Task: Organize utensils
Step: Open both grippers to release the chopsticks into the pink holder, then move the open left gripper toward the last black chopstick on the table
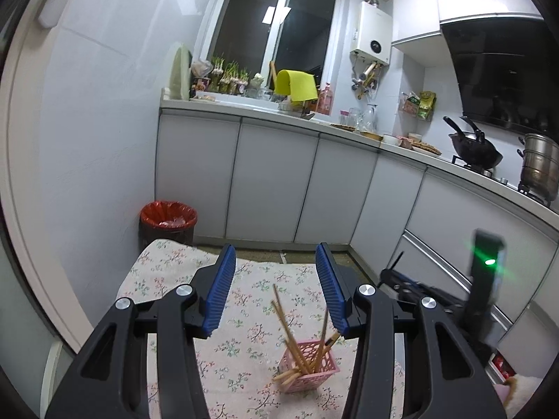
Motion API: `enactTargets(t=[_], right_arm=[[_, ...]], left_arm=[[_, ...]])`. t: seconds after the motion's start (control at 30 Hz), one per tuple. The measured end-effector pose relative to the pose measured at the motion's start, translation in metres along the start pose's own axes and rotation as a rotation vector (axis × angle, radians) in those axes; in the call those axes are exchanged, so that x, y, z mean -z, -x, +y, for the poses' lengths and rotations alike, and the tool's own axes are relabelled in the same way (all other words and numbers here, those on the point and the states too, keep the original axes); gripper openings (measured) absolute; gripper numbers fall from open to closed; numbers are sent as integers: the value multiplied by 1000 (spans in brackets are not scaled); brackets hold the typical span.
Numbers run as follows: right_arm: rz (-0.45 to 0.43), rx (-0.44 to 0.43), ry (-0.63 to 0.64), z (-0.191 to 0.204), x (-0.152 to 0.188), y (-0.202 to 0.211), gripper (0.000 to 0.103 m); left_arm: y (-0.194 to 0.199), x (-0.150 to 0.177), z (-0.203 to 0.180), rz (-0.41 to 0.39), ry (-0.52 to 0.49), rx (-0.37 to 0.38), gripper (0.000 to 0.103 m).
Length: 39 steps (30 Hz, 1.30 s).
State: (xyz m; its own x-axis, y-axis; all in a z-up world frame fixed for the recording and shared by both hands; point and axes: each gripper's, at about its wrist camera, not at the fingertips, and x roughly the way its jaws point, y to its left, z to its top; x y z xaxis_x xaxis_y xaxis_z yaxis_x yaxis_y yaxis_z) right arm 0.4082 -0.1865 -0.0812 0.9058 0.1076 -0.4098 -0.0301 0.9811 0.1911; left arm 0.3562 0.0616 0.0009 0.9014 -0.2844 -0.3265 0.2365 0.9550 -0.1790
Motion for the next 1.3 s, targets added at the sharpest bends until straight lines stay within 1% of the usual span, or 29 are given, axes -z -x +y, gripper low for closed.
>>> enactTargets(t=[0.07,0.13,0.17,0.2,0.23,0.27,0.3,0.33,0.4,0.47,0.53,0.57,0.63,0.7,0.77,0.8,0.83,0.93,1.13,1.2,1.3], right_arm=[[29,-4,-15,-3,10,-19,4],[47,-1,-19,-5,17,-29,5],[46,-3,-19,-5,19,-29,7],[41,-5,-22,-5,19,-27,12],[36,-7,-26,-6,18,-24,20],[26,-7,-32,-6,15,-16,25],[18,-5,-34,-7,14,-10,31],[11,-4,-37,-7,11,-3,34],[1,1,-37,-7,8,13,35],[0,12,-32,-7,8,30,41],[-7,27,-27,-6,9,42,51],[-7,39,-29,-7,11,51,54],[2,42,-37,-8,14,61,63],[15,47,-41,-9,18,71,68],[13,48,-37,-9,21,82,72],[9,55,-33,-9,24,88,76],[5,59,-30,-9,26,94,79],[9,59,-39,-10,31,108,80],[19,73,-42,-11,42,131,88],[21,83,-37,-9,47,137,93],[26,119,-31,-9,56,145,96]], left_arm=[[-2,4,4,18,-3,-16,48],[-3,5,6,31,-5,-22,48],[-1,5,7,32,-1,-22,48],[2,5,6,31,1,-21,48],[4,5,4,31,3,-19,48],[6,6,3,32,2,-16,49],[8,6,0,38,1,-11,51],[10,7,-2,42,1,-10,52],[13,11,-9,57,-5,-15,59],[15,16,-17,79,-15,-27,59],[17,21,-24,97,-27,-35,60],[19,24,-29,105,-36,-43,63],[23,28,-36,104,-45,-62,66],[29,32,-42,102,-46,-69,73],[34,37,-47,110,-45,-73,74],[36,38,-49,114,-46,-74,74],[39,40,-51,119,-47,-75,74],[48,44,-55,121,-50,-80,76],[70,51,-65,108,-61,-100,88],[75,54,-68,109,-69,-103,93],[83,60,-71,108,-78,-110,94]])
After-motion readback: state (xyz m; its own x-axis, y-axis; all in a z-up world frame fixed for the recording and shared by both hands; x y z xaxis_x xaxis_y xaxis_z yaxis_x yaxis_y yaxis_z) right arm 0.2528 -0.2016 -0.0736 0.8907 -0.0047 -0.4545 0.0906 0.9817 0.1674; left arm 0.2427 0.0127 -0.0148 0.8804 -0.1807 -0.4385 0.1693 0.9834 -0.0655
